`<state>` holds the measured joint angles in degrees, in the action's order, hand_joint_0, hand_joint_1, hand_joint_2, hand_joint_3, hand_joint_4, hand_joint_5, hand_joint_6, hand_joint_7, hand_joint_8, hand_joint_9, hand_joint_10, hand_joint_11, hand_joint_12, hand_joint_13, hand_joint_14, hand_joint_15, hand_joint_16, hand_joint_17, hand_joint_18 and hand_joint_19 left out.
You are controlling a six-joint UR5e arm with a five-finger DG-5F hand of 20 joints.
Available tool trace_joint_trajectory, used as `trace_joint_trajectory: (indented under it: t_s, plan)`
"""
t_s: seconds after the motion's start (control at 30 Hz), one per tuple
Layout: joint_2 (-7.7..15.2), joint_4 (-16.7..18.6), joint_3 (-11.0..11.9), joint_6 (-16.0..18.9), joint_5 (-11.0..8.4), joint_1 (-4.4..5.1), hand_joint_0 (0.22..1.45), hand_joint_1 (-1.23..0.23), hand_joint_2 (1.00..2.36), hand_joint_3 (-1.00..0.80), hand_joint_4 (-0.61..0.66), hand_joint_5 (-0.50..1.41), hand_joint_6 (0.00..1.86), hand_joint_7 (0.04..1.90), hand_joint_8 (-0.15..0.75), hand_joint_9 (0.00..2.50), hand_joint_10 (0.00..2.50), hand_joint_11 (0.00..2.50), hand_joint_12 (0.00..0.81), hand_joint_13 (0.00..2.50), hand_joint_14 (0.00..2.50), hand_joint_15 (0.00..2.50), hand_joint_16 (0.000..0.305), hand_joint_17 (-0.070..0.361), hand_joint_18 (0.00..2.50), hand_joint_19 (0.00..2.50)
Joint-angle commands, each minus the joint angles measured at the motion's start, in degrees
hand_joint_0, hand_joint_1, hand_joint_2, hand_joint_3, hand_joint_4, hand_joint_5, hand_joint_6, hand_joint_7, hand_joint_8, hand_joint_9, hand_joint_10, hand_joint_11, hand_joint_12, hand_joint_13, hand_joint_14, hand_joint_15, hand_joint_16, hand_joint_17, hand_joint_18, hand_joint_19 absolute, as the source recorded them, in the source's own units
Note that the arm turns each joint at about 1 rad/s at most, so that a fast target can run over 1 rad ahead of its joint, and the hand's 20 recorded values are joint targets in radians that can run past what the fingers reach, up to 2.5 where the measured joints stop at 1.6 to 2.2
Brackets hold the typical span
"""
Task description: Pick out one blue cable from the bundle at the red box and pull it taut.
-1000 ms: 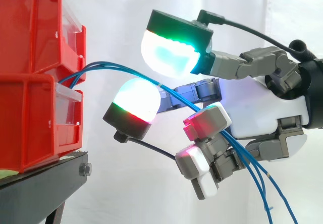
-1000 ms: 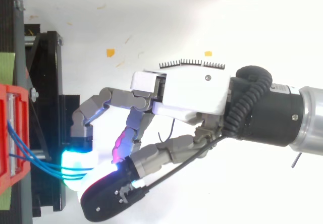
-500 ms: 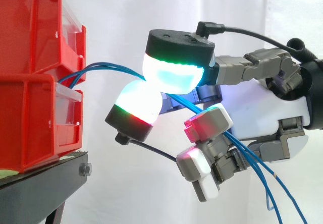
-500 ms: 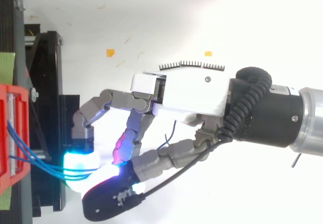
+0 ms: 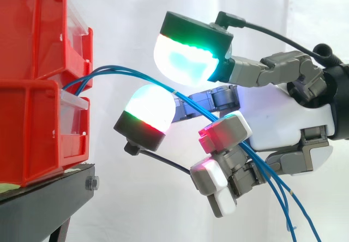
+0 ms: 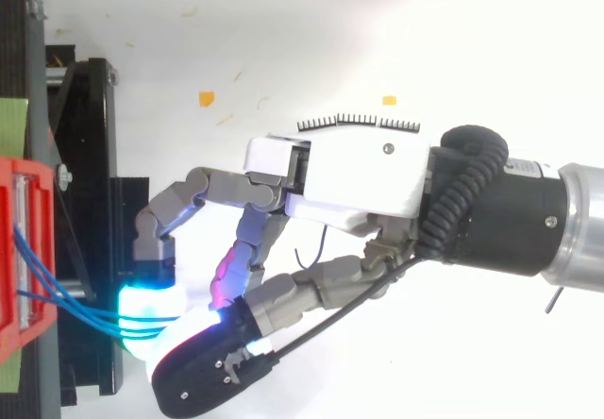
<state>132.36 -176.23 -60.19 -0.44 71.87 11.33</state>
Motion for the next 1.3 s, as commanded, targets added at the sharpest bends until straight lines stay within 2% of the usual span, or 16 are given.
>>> trace_joint_trajectory:
  t_s: [0.0, 0.1, 0.3, 0.4, 0.53, 0.63, 0.7, 0.77, 0.87, 1.17, 1.23, 1.27]
  plan:
    - [0.1, 0.0, 0.0, 0.0, 0.03, 0.01, 0.50, -0.64, 1.00, -0.50, 0.06, -0.09, 0.88, 0.85, 0.329, 1.40, 0.03, 0.89, 0.351, 1.11, 0.02, 0.69, 0.047, 0.106, 0.91, 0.71]
    - [0.0, -0.1, 0.0, 0.0, 0.03, 0.01, 0.59, -0.62, 1.00, -0.48, 0.02, -0.09, 0.86, 0.92, 0.311, 1.39, 0.03, 0.90, 0.323, 1.08, 0.03, 0.69, 0.042, 0.094, 0.86, 0.72]
    - [0.0, -0.1, 0.0, 0.0, 0.03, 0.01, 0.59, -0.71, 1.02, -0.19, 0.00, -0.08, 0.88, 0.97, 0.317, 1.41, 0.04, 0.91, 0.318, 1.07, 0.03, 0.68, 0.042, 0.095, 0.86, 0.71]
    - [0.0, 0.0, 0.0, 0.0, 0.03, 0.01, 0.59, -0.75, 1.02, -0.15, 0.01, -0.08, 0.88, 0.98, 0.332, 1.41, 0.03, 0.90, 0.330, 1.08, 0.02, 0.66, 0.045, 0.101, 0.88, 0.69]
    - [0.0, 0.0, 0.0, 0.0, 0.03, 0.01, 0.63, -0.87, 1.02, -0.08, 0.01, -0.09, 0.91, 0.98, 0.336, 1.38, 0.03, 0.90, 0.338, 1.08, 0.03, 0.67, 0.047, 0.105, 0.89, 0.68]
    - [0.0, -0.2, 0.0, 0.0, 0.03, 0.01, 0.70, -0.90, 1.02, -0.14, -0.07, -0.11, 0.92, 1.05, 0.315, 1.35, 0.04, 0.93, 0.325, 1.05, 0.03, 0.68, 0.042, 0.095, 0.85, 0.71]
    - [0.0, -0.2, 0.0, 0.0, 0.03, 0.01, 0.77, -0.90, 1.02, -0.30, -0.12, -0.11, 0.94, 1.11, 0.316, 1.34, 0.04, 0.94, 0.326, 1.05, 0.03, 0.68, 0.043, 0.097, 0.87, 0.71]
    - [0.0, -0.2, 0.0, 0.0, 0.03, -0.08, 0.82, -0.91, 1.01, -0.39, -0.13, -0.11, 0.93, 1.24, 0.306, 1.35, 0.04, 0.94, 0.321, 1.05, 0.03, 0.68, 0.042, 0.094, 0.88, 0.72]
    - [0.0, 0.0, 0.0, 0.0, 0.03, 0.01, 0.83, -0.92, 1.00, -0.50, -0.17, -0.11, 0.94, 1.32, 0.307, 1.35, 0.04, 0.94, 0.322, 1.06, 0.03, 0.69, 0.042, 0.095, 0.90, 0.70]
    - [0.0, 0.0, 0.0, 0.0, 0.03, 0.01, 0.75, -0.91, 1.00, -0.50, -0.14, -0.10, 0.95, 1.24, 0.301, 1.39, 0.04, 0.94, 0.323, 1.08, 0.03, 0.69, 0.043, 0.096, 0.94, 0.68]
    - [0.0, 0.0, 0.0, 0.0, 0.11, 0.01, 0.73, -0.91, 1.00, -0.50, -0.13, -0.10, 0.95, 1.17, 0.303, 1.40, 0.03, 0.94, 0.324, 1.08, 0.03, 0.70, 0.043, 0.096, 0.94, 0.69]
    - [0.0, 0.0, 0.0, 0.0, 0.11, 0.01, 0.70, -0.91, 1.00, -0.50, -0.10, -0.09, 0.95, 1.07, 0.304, 1.40, 0.04, 0.94, 0.324, 1.08, 0.03, 0.70, 0.043, 0.096, 0.94, 0.69]
